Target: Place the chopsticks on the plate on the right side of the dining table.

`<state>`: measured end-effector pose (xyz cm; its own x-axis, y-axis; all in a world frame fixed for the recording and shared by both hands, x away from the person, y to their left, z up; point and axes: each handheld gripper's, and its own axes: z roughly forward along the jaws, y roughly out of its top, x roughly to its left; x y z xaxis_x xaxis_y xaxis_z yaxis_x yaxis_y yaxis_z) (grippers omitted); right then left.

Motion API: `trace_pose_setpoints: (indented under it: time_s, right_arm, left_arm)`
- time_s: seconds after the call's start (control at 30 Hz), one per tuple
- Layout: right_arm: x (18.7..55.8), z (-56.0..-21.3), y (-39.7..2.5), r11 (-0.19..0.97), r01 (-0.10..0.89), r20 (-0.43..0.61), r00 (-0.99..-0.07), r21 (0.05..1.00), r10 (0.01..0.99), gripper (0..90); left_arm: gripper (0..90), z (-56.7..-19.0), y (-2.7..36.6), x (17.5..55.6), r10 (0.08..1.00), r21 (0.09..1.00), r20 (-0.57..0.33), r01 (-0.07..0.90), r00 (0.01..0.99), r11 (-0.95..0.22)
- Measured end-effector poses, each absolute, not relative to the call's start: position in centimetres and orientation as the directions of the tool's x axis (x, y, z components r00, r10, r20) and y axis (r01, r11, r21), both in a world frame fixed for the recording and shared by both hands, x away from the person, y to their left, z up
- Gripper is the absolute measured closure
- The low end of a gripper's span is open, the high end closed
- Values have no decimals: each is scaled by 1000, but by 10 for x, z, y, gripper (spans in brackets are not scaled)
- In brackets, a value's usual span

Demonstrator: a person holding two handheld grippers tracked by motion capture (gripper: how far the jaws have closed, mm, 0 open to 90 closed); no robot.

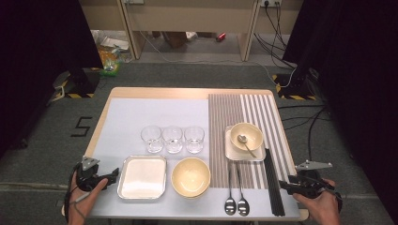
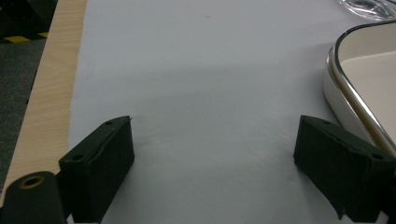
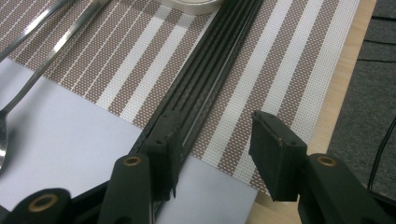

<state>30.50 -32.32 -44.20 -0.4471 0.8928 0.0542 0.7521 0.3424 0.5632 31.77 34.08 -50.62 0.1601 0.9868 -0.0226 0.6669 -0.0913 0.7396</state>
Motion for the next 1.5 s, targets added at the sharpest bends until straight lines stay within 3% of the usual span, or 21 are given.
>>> trace_pose_setpoints:
  time_s: [1.5]
  right_arm:
    - [314, -458, -316, 398, 790, 37, -467, 467, 884, 638]
  left_arm:
    - [111, -507, 340, 318, 988, 749, -18, 657, 153, -88]
